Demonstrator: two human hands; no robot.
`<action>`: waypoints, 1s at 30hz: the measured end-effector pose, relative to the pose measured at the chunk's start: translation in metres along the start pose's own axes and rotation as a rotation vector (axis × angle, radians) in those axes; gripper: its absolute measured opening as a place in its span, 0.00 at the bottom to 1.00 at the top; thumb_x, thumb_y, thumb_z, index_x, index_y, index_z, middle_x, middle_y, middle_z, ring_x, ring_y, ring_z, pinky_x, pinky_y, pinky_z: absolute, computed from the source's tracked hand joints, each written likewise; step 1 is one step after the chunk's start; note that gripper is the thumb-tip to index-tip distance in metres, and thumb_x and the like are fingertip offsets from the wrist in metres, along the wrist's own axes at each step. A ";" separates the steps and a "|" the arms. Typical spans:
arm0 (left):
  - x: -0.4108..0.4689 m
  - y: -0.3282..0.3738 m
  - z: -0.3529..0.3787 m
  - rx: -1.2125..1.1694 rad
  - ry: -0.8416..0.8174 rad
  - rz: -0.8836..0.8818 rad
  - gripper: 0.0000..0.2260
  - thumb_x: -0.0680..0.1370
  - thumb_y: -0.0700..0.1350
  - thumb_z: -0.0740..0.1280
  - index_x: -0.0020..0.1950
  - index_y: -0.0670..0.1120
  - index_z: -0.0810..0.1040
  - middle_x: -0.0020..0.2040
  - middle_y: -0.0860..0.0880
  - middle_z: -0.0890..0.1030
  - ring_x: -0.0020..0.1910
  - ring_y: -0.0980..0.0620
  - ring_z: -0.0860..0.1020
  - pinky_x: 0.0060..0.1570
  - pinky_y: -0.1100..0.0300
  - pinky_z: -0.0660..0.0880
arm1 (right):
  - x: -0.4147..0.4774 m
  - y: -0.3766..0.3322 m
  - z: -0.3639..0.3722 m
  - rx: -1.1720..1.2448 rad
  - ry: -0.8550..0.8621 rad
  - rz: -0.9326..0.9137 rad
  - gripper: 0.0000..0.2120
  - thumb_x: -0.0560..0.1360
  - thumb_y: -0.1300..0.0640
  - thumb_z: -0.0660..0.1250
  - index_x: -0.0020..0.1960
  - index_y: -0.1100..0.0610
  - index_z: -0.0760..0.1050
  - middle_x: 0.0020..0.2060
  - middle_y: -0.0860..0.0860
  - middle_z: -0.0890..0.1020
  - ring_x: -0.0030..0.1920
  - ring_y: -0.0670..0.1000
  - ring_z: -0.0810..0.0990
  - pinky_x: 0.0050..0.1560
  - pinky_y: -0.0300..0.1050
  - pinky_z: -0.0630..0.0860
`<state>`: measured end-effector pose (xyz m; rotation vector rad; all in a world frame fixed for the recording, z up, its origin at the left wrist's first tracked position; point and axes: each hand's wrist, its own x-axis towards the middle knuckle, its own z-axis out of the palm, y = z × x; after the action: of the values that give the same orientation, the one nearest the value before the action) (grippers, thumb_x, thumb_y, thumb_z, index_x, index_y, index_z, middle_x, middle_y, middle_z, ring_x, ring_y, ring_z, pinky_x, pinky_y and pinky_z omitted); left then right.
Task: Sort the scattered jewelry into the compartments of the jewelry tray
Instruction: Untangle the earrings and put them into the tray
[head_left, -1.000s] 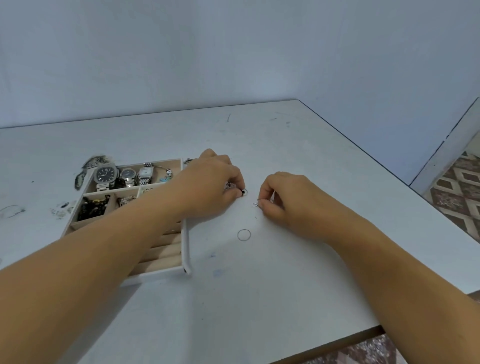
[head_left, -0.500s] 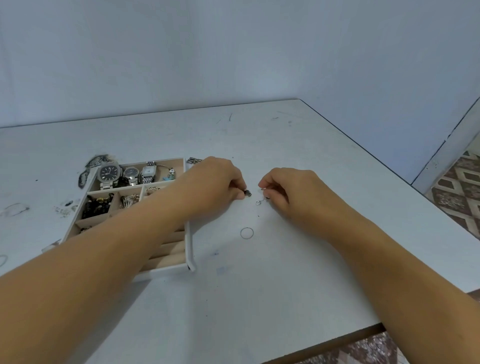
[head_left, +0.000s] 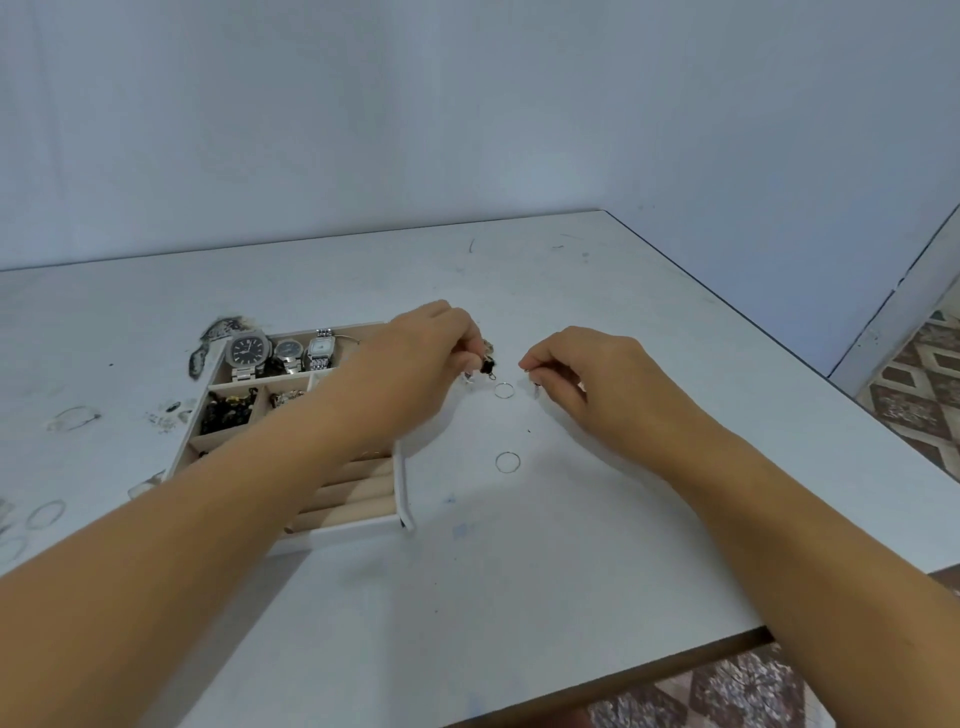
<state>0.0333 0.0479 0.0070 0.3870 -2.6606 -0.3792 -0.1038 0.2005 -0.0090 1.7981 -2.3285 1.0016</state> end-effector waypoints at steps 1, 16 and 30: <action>-0.006 -0.002 -0.006 -0.031 0.022 0.007 0.04 0.79 0.42 0.63 0.46 0.50 0.75 0.45 0.54 0.75 0.39 0.57 0.75 0.40 0.66 0.66 | 0.001 -0.003 0.000 0.004 0.018 -0.024 0.07 0.77 0.59 0.64 0.53 0.54 0.79 0.44 0.46 0.80 0.41 0.40 0.75 0.45 0.31 0.71; -0.100 -0.024 -0.082 -0.243 0.255 -0.143 0.08 0.77 0.41 0.66 0.46 0.56 0.76 0.38 0.56 0.82 0.40 0.59 0.81 0.42 0.70 0.74 | 0.023 -0.089 0.018 0.136 0.037 -0.224 0.06 0.75 0.60 0.67 0.50 0.55 0.80 0.41 0.45 0.81 0.40 0.43 0.78 0.44 0.31 0.73; -0.104 -0.036 -0.103 -0.385 0.309 -0.237 0.07 0.77 0.39 0.66 0.46 0.52 0.77 0.39 0.52 0.82 0.36 0.59 0.81 0.40 0.69 0.76 | 0.037 -0.101 0.045 0.138 0.009 -0.210 0.06 0.75 0.59 0.67 0.50 0.54 0.81 0.40 0.45 0.81 0.41 0.43 0.78 0.43 0.35 0.75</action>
<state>0.1767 0.0275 0.0469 0.5848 -2.1838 -0.8172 -0.0119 0.1340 0.0171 2.0301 -2.0558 1.1583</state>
